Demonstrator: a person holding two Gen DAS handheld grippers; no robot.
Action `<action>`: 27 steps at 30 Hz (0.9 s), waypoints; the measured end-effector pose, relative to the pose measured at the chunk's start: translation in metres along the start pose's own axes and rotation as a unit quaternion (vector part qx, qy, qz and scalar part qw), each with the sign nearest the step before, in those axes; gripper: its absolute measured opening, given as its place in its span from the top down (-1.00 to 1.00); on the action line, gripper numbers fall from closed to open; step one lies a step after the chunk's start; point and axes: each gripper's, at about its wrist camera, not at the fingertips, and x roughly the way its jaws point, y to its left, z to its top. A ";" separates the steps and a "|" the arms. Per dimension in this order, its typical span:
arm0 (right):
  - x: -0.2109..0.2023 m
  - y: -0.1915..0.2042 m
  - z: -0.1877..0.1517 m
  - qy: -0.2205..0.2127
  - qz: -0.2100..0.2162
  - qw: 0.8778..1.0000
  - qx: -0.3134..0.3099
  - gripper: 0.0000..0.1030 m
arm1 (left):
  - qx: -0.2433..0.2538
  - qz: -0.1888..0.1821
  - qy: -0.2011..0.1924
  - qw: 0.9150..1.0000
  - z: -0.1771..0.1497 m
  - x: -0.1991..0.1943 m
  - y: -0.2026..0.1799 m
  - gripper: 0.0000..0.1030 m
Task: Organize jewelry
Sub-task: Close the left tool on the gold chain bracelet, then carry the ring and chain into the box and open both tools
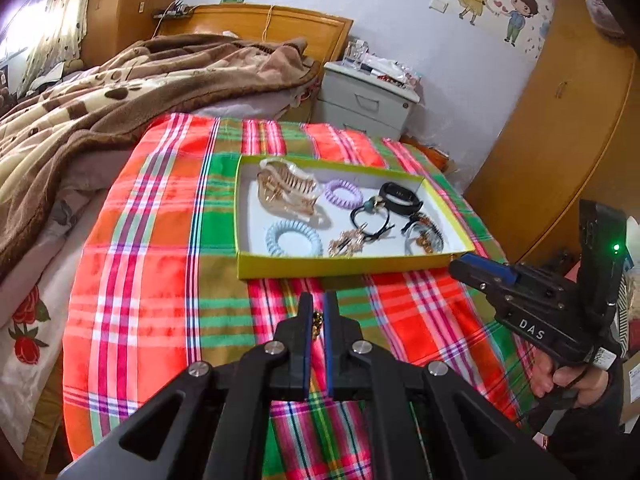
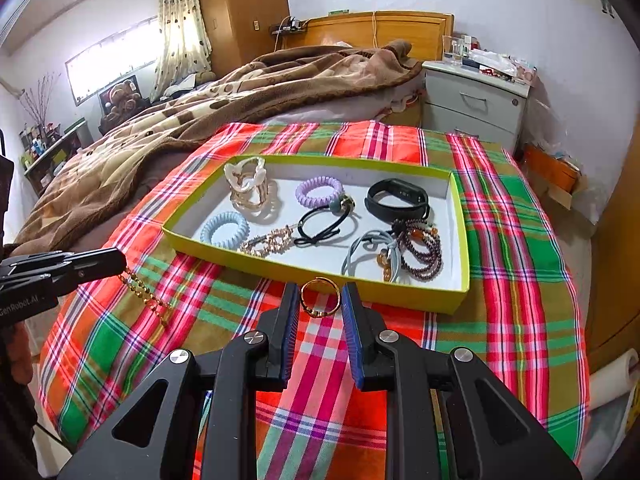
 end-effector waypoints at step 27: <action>0.020 -0.015 0.058 -0.022 0.010 1.000 0.011 0.56 | 0.029 -0.032 -0.033 0.999 0.078 0.018 -0.010 0.90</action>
